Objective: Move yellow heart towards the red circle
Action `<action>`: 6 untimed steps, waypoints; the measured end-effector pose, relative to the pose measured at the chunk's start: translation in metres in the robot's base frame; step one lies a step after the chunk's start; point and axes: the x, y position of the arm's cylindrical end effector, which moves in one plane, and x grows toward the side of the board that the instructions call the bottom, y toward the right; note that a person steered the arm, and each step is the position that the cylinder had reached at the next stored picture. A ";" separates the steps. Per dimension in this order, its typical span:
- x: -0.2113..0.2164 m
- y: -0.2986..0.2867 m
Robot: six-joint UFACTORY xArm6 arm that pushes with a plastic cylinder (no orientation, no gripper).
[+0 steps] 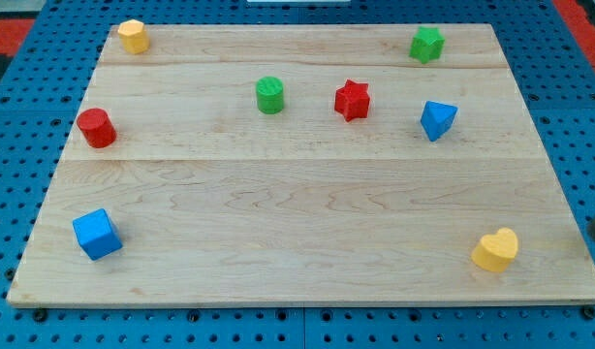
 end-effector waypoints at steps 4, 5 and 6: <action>0.003 -0.116; 0.003 -0.192; -0.001 -0.229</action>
